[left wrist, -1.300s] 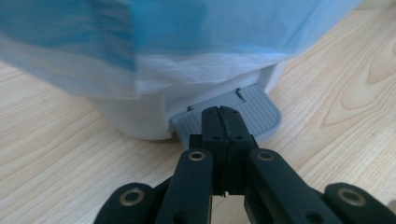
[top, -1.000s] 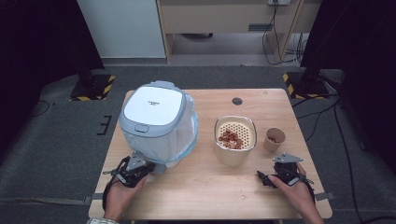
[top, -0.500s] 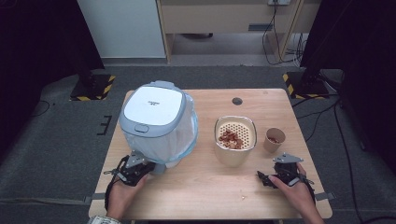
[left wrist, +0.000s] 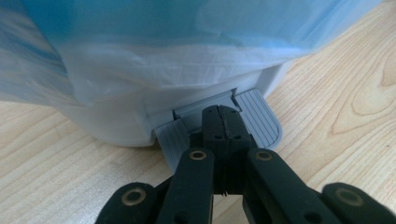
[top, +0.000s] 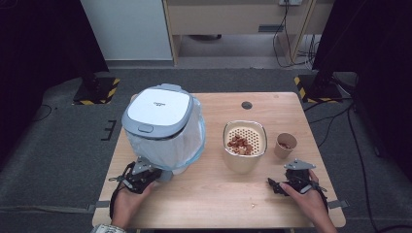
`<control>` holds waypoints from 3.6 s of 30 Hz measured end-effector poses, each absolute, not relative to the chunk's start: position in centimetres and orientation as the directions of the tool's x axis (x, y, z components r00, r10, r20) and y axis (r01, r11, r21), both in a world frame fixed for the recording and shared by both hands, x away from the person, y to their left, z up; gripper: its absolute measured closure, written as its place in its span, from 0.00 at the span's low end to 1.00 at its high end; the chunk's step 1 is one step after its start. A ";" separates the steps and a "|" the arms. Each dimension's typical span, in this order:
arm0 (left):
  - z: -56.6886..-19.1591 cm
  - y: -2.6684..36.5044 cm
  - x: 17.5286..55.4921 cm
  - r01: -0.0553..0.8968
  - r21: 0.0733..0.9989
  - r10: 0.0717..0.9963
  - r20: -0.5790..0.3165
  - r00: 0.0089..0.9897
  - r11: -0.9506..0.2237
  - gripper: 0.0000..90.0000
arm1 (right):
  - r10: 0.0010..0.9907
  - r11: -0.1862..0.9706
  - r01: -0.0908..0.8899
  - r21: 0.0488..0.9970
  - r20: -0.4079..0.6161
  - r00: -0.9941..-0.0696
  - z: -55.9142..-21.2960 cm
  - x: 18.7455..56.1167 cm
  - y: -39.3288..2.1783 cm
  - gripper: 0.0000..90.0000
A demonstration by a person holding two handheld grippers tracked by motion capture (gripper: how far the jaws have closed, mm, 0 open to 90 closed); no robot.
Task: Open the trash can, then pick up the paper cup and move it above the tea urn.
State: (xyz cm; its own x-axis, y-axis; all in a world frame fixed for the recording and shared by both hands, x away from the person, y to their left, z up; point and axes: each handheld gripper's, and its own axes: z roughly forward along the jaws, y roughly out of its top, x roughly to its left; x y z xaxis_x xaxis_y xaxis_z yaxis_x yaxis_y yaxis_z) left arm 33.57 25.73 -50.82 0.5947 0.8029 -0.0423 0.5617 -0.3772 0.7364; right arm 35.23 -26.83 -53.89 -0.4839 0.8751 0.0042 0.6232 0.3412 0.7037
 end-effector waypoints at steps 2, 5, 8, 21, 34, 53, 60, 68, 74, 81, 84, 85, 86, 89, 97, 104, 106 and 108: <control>-50.9 25.7 33.6 0.561 0.733 0.801 -0.038 0.597 -0.383 1.00 | 0.875 0.341 0.623 0.704 0.004 -0.484 -53.9 35.2 -26.8 0.01; -51.0 25.7 33.7 0.562 0.728 0.797 -0.034 0.603 -0.394 1.00 | 0.876 0.339 0.624 0.704 0.004 -0.482 -53.9 35.2 -26.8 0.01; -51.1 25.5 33.7 0.557 0.721 0.794 -0.016 0.607 -0.412 1.00 | 0.876 0.339 0.624 0.704 0.005 -0.482 -53.9 35.2 -26.8 0.01; -51.5 25.5 34.0 0.576 0.705 0.796 -0.025 0.604 -0.415 1.00 | 0.877 0.336 0.626 0.704 0.008 -0.480 -53.9 35.2 -26.8 0.01; -51.4 25.6 34.1 0.581 0.702 0.795 -0.035 0.606 -0.412 1.00 | 0.872 0.343 0.614 0.711 0.001 -0.489 -53.8 35.2 -27.0 0.05; -51.5 25.7 34.2 0.579 0.704 0.790 -0.040 0.611 -0.412 1.00 | 0.916 0.289 0.578 0.763 -0.044 -0.400 -52.8 35.7 -28.8 0.09; -51.5 25.6 34.2 0.578 0.704 0.791 -0.036 0.611 -0.414 1.00 | 0.933 0.240 0.536 0.809 -0.039 -0.359 -51.6 36.7 -29.4 0.07; -51.5 25.6 34.1 0.579 0.704 0.794 -0.036 0.607 -0.411 1.00 | 0.939 0.213 0.545 0.811 -0.015 -0.345 -50.9 38.9 -29.8 0.08; -51.5 25.6 34.2 0.577 0.705 0.791 -0.036 0.610 -0.413 1.00 | 0.942 0.169 0.532 0.830 0.023 -0.335 -50.9 40.1 -30.3 0.08; -51.5 25.6 34.2 0.577 0.704 0.792 -0.035 0.610 -0.413 1.00 | 0.938 0.185 0.523 0.832 0.010 -0.347 -50.6 41.1 -29.8 0.08; -51.5 25.7 34.2 0.578 0.704 0.791 -0.038 0.610 -0.412 1.00 | 0.937 0.179 0.517 0.837 0.014 -0.348 -50.6 41.3 -29.7 0.08; -51.5 25.7 34.2 0.578 0.705 0.791 -0.039 0.610 -0.412 1.00 | 0.938 0.172 0.516 0.839 0.021 -0.346 -50.6 41.4 -29.7 0.08; -51.5 25.7 34.2 0.578 0.705 0.791 -0.039 0.610 -0.411 1.00 | 0.939 0.170 0.513 0.841 0.019 -0.342 -50.7 41.4 -29.7 0.08; -51.5 25.7 34.2 0.578 0.705 0.791 -0.038 0.610 -0.412 1.00 | 0.940 0.156 0.502 0.851 0.029 -0.341 -50.8 41.6 -29.6 0.09; -51.5 25.7 34.2 0.578 0.704 0.791 -0.037 0.611 -0.413 1.00 | 0.945 0.141 0.481 0.865 0.028 -0.326 -51.4 42.2 -29.4 0.12; -51.5 25.7 34.2 0.578 0.704 0.791 -0.038 0.611 -0.412 1.00 | 0.944 0.145 0.464 0.874 0.018 -0.329 -52.1 42.7 -29.2 0.15; -51.5 25.7 34.2 0.578 0.705 0.791 -0.039 0.611 -0.411 1.00 | 0.945 0.141 0.457 0.878 0.019 -0.328 -52.2 42.8 -29.2 0.17; -51.5 25.7 34.2 0.578 0.705 0.791 -0.041 0.611 -0.410 1.00 | 0.944 0.136 0.455 0.880 0.025 -0.329 -52.2 42.8 -29.1 0.18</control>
State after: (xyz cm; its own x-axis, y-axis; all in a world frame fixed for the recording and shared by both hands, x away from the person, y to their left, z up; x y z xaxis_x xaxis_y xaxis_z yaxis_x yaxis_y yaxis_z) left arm 34.20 25.69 -51.48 0.6110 0.7905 -0.0410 0.5783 -0.4104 0.7051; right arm 42.80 -29.14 -52.23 -0.3294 0.9439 0.0245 0.4553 0.1360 0.8799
